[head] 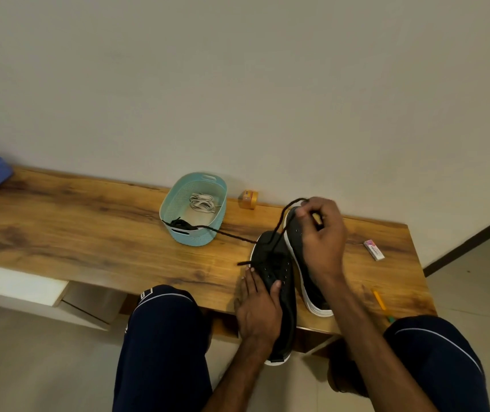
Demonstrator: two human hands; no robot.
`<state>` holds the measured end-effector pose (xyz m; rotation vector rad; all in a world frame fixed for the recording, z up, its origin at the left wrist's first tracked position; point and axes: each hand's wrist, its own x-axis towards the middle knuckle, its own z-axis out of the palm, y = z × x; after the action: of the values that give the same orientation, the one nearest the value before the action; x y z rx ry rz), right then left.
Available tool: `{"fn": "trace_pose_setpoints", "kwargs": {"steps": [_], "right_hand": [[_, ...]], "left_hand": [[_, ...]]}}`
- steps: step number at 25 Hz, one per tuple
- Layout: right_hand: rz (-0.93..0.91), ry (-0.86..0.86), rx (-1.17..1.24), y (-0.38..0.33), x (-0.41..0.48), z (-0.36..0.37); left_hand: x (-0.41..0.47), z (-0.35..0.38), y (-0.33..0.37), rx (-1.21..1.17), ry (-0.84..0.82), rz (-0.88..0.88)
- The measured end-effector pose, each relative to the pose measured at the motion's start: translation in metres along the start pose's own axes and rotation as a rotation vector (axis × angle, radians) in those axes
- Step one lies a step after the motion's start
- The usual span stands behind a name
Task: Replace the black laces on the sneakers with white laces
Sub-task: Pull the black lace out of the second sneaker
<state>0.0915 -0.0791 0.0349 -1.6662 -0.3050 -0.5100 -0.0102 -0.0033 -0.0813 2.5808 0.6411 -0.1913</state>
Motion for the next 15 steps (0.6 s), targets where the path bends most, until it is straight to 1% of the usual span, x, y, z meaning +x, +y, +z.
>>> {"fn": "trace_pose_setpoints", "kwargs": {"steps": [2, 3, 4, 5, 6, 7, 8, 11, 12, 14, 15], "right_hand": [[0.053, 0.132, 0.148, -0.008, 0.011, -0.012], [0.066, 0.16, 0.119, -0.005, 0.014, -0.02], [0.066, 0.125, -0.019, 0.003, 0.014, -0.028], [0.057, 0.023, -0.238, 0.013, 0.011, -0.034], [0.058, -0.119, -0.475, 0.023, 0.004, -0.036], [0.057, -0.258, -0.661, 0.032, -0.005, -0.033], [0.039, -0.377, -0.771, 0.04, -0.015, -0.028], [-0.047, -0.701, -0.93, 0.057, -0.039, -0.001], [-0.053, -0.78, -0.977, 0.062, -0.043, 0.006], [-0.001, -0.858, -1.017, 0.074, -0.045, 0.013], [0.043, -0.876, -0.995, 0.079, -0.045, 0.014]], "left_hand": [[-0.002, -0.002, 0.001, -0.033, 0.005, -0.001], [-0.001, -0.002, 0.001, -0.047, 0.008, -0.004], [-0.001, -0.002, 0.002, -0.056, 0.013, -0.009], [-0.001, -0.002, 0.002, -0.062, 0.019, -0.013], [-0.001, -0.003, 0.002, -0.064, 0.02, -0.015], [-0.001, -0.003, 0.002, -0.064, 0.017, -0.014], [-0.001, -0.003, 0.002, -0.065, 0.01, -0.012], [-0.001, -0.003, 0.002, -0.077, -0.015, -0.012], [0.0, -0.002, 0.001, -0.068, -0.019, -0.008], [0.001, 0.0, 0.0, -0.061, -0.016, 0.0], [0.001, 0.001, -0.001, -0.061, -0.012, 0.004]]}}
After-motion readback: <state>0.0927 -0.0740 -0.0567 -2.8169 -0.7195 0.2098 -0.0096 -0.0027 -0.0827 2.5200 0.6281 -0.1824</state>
